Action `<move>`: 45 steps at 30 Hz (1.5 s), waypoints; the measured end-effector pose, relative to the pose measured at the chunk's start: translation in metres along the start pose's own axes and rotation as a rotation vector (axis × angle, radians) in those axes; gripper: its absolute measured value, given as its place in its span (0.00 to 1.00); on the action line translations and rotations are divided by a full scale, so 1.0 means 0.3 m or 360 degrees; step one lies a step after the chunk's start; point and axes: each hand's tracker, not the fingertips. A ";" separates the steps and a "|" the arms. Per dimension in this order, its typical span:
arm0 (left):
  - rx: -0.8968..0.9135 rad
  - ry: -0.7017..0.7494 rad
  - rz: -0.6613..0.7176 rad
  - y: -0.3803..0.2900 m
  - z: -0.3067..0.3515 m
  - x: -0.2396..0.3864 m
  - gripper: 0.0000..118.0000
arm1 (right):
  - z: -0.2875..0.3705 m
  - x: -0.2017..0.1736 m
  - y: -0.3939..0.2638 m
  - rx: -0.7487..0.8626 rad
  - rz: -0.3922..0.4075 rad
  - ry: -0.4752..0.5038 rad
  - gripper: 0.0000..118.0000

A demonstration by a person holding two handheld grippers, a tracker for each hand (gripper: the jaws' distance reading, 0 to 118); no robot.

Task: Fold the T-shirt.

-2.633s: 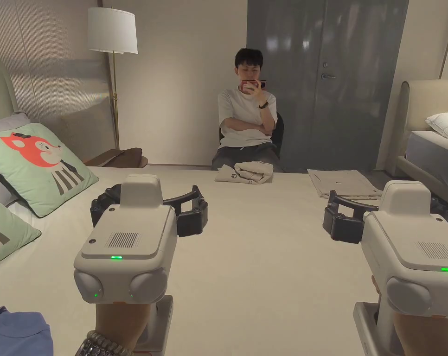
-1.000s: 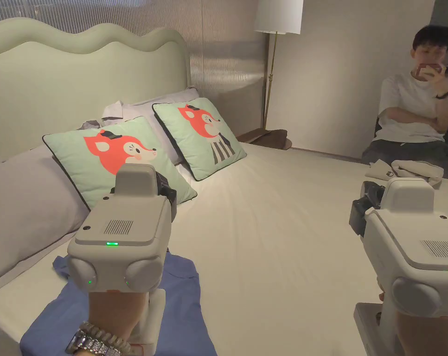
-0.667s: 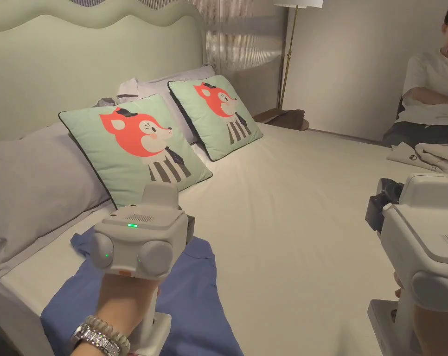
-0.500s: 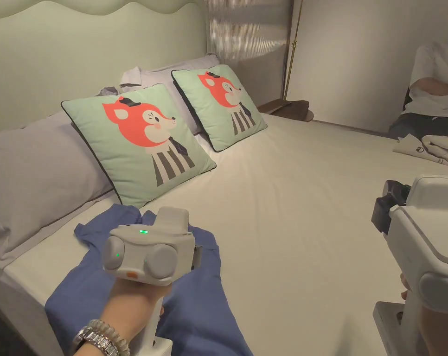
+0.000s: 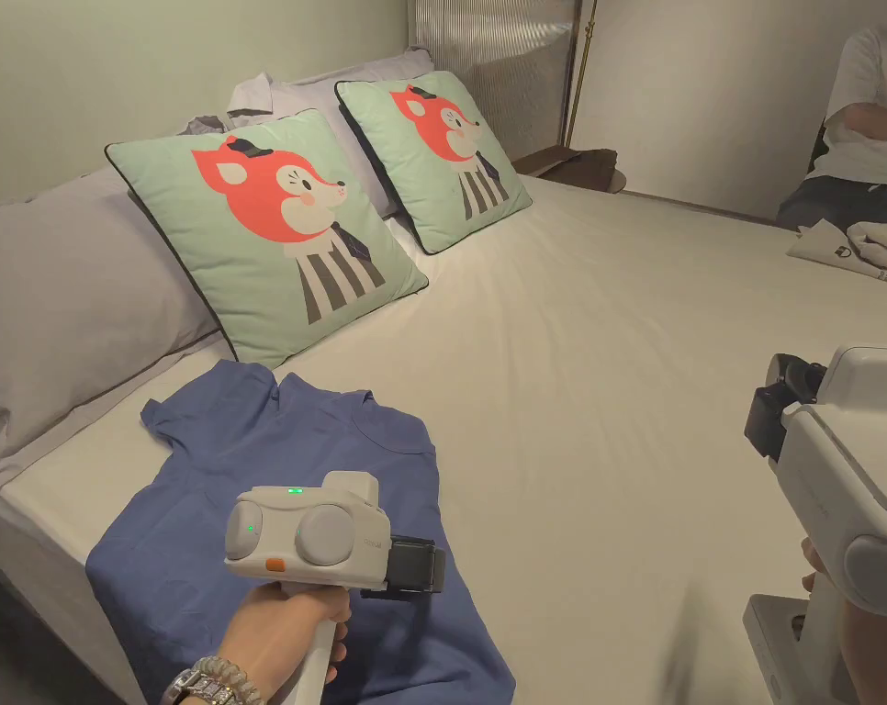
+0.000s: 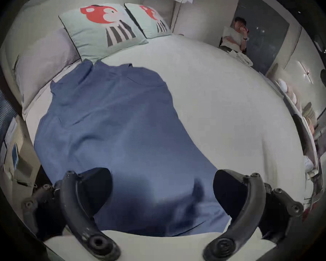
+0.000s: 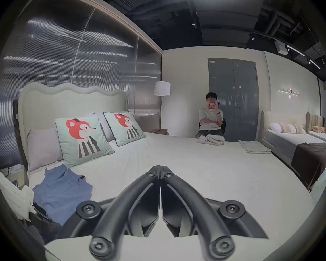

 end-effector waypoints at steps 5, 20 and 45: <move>-0.0084 0.0031 0.0023 -0.040 -0.075 0.006 0.78 | 0.006 0.009 -0.016 -0.0024 -0.0001 -0.0006 0.00; 0.0309 0.0128 0.0120 0.051 0.132 -0.010 0.09 | 0.049 0.090 0.000 -0.0009 -0.0038 -0.0061 0.00; 0.0531 -0.1228 -0.0764 -0.011 0.353 1.256 0.09 | 0.664 0.756 0.069 0.0206 -0.0134 -0.0815 0.00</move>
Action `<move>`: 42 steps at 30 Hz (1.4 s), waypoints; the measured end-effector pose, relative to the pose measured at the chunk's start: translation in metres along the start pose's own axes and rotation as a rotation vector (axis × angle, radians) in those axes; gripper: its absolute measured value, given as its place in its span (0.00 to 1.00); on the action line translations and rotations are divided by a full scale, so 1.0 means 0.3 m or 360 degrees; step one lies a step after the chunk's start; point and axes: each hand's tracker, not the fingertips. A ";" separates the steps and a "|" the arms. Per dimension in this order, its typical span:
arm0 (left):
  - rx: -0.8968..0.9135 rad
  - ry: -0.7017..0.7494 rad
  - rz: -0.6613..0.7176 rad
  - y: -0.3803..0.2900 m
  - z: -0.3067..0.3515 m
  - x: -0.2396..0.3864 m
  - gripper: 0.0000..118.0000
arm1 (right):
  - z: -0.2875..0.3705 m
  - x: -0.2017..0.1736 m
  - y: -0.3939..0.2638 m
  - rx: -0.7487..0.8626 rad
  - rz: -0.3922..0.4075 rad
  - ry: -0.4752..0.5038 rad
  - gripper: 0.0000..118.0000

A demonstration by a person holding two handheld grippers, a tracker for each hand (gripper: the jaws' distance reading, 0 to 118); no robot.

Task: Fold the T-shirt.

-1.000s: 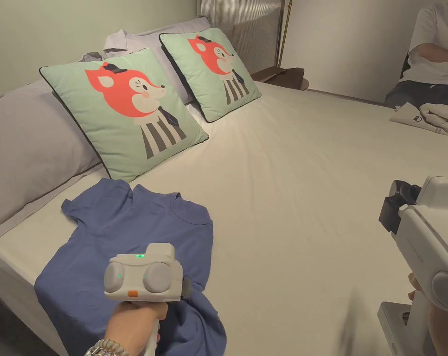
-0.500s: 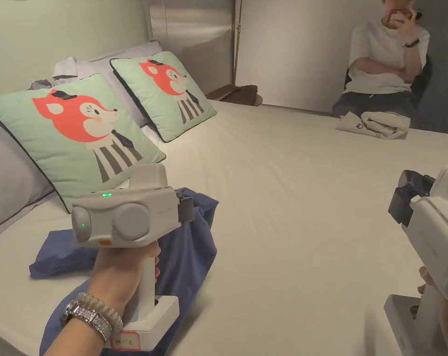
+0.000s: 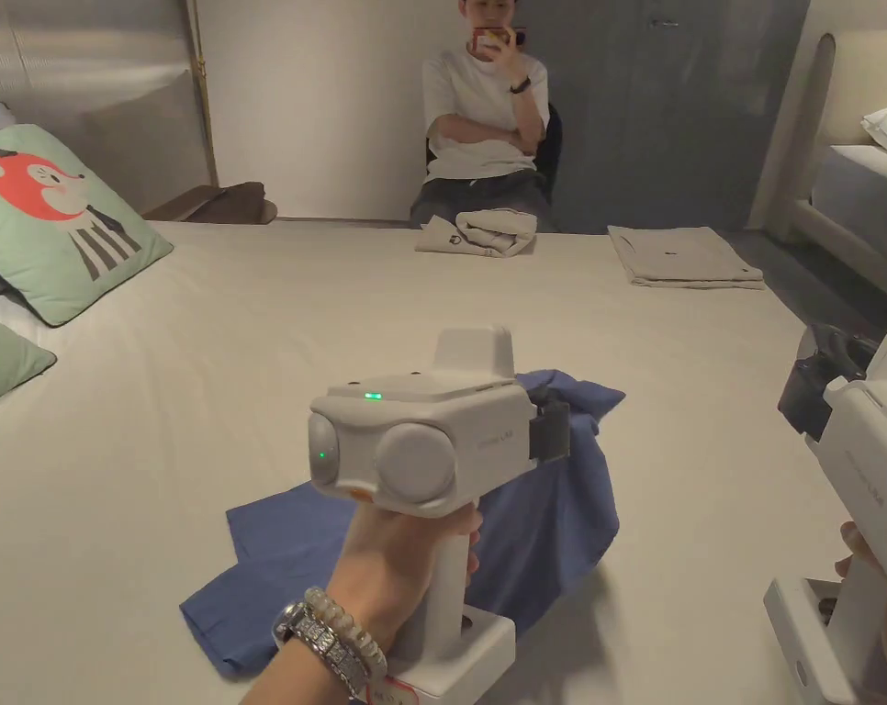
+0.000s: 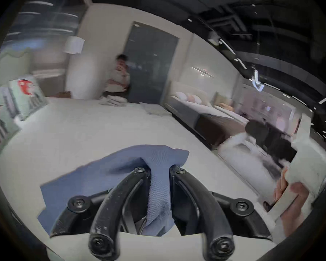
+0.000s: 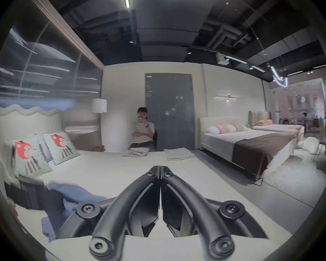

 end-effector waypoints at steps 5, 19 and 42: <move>-0.0338 -0.0109 0.0021 -0.212 -0.230 0.110 0.09 | 0.044 0.149 -0.035 -0.0039 -0.0003 -0.0128 0.00; -0.0782 -0.0047 0.0147 -0.538 -0.397 0.054 0.15 | 0.030 0.170 -0.127 -0.0136 -0.0024 -0.0149 0.00; 0.0565 0.0977 0.0022 -0.115 0.571 -0.436 0.00 | 0.020 -0.015 -0.098 -0.0022 -0.0015 0.0072 0.00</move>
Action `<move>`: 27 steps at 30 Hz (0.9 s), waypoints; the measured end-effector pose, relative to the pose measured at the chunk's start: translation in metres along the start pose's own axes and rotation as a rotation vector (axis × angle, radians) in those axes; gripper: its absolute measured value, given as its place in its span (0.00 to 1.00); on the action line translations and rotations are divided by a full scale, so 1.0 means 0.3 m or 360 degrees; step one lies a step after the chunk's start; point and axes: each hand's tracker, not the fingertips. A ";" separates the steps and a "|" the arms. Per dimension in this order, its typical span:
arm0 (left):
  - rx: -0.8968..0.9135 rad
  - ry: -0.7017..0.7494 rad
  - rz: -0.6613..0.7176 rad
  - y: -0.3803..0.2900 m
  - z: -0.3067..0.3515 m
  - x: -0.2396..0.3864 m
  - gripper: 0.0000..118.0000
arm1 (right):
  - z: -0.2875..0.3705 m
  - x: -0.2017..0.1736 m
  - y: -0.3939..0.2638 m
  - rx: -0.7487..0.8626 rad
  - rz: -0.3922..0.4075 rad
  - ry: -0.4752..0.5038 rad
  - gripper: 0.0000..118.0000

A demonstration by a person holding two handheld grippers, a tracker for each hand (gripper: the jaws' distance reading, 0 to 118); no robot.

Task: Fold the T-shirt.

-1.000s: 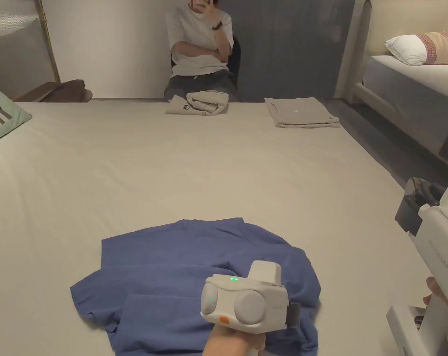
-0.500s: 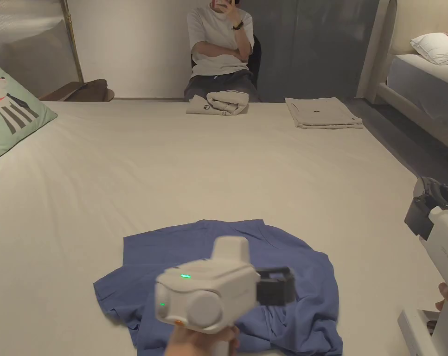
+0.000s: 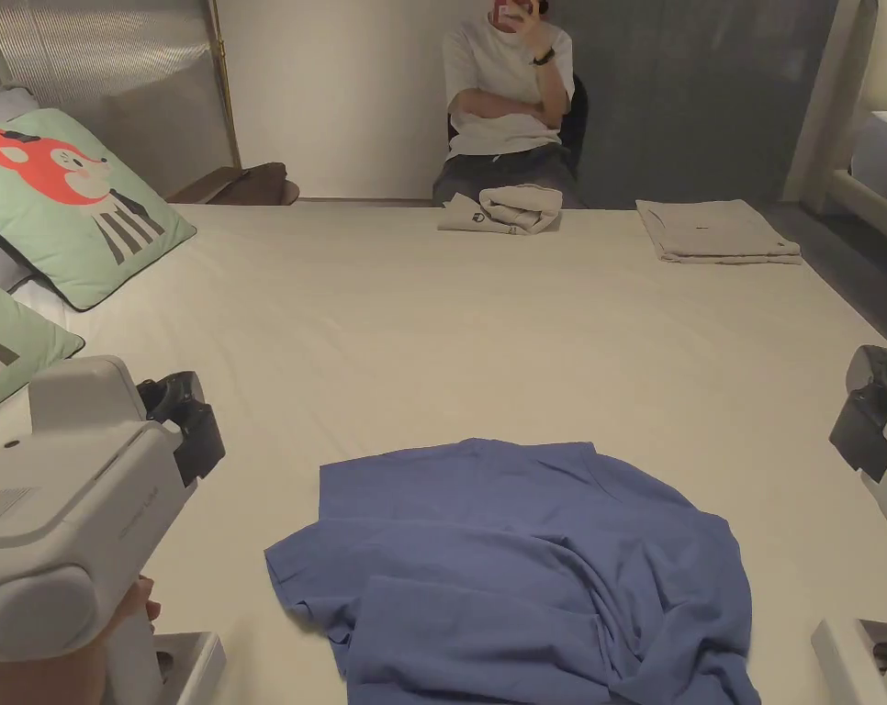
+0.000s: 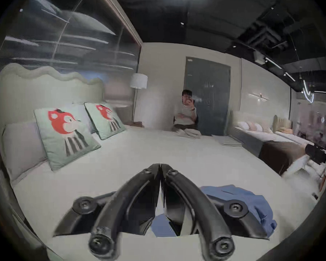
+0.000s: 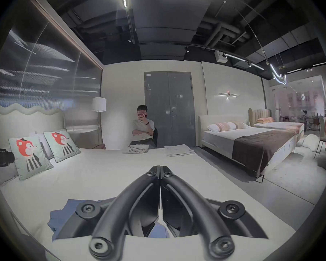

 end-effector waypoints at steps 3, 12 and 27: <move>-0.0031 0.0007 0.0010 -0.002 -0.014 -0.014 0.00 | -0.010 -0.013 -0.010 -0.0016 -0.0002 0.0018 0.00; -0.0574 -0.0062 0.0010 -0.157 -0.278 -0.047 0.00 | -0.011 -0.037 -0.054 -0.0111 0.0020 0.0041 0.00; -0.1233 -0.0009 -0.0128 -0.499 -0.645 -0.052 0.60 | -0.052 0.006 -0.205 -0.0344 0.0030 -0.0037 0.00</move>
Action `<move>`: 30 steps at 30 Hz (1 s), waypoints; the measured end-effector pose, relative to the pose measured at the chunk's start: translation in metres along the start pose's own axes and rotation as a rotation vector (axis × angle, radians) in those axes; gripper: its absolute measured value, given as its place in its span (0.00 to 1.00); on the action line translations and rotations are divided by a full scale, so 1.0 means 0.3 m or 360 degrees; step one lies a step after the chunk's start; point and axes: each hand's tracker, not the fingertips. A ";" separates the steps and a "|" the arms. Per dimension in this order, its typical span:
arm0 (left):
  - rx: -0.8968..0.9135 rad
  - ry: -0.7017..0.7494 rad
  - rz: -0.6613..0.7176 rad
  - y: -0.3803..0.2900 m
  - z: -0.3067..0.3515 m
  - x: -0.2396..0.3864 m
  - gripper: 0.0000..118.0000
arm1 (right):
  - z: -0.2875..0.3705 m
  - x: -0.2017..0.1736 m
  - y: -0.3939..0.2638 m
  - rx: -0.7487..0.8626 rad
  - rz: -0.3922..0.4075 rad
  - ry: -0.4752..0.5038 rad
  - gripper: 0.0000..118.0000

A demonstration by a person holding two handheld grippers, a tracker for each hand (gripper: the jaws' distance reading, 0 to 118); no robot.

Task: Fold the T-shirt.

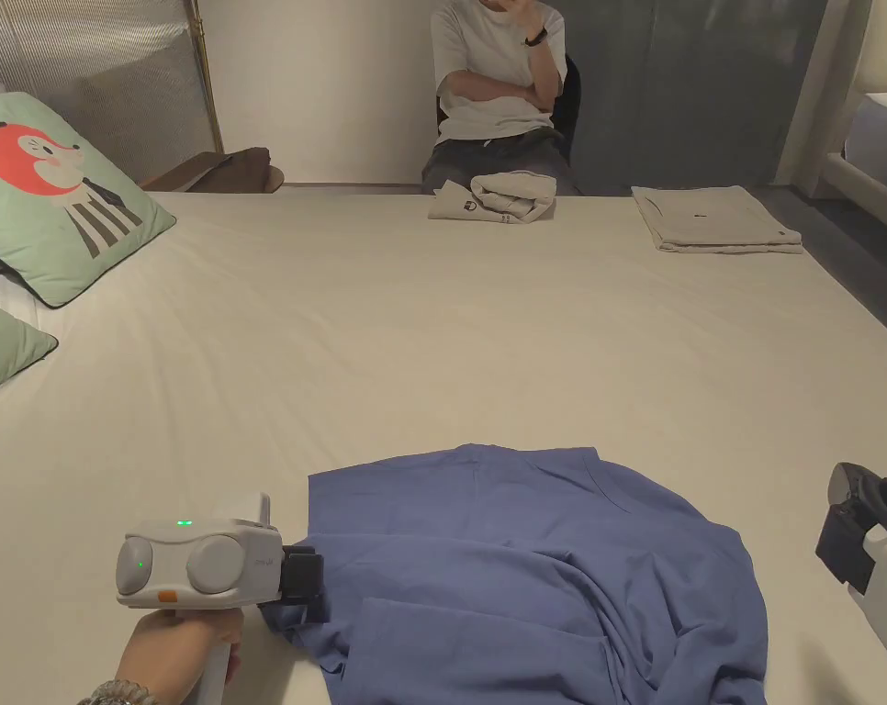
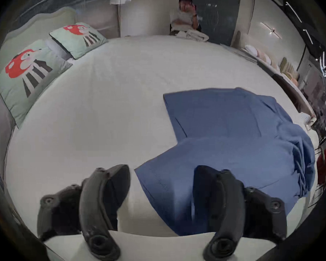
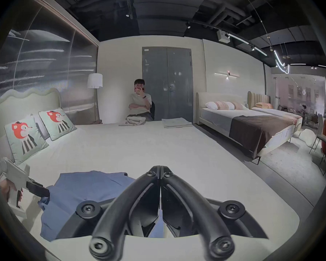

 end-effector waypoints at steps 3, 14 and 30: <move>-0.0001 0.0013 -0.0008 -0.019 -0.010 0.012 0.54 | -0.024 0.008 -0.023 -0.0039 0.0014 -0.0004 0.00; 0.0150 -0.0025 -0.0018 -0.038 0.094 0.042 0.02 | -0.233 0.059 -0.153 -0.0582 0.0058 0.0079 0.95; 0.0337 -0.0088 0.0040 -0.052 0.250 0.010 0.02 | -0.236 0.037 -0.224 -0.0778 -0.0023 0.0378 0.07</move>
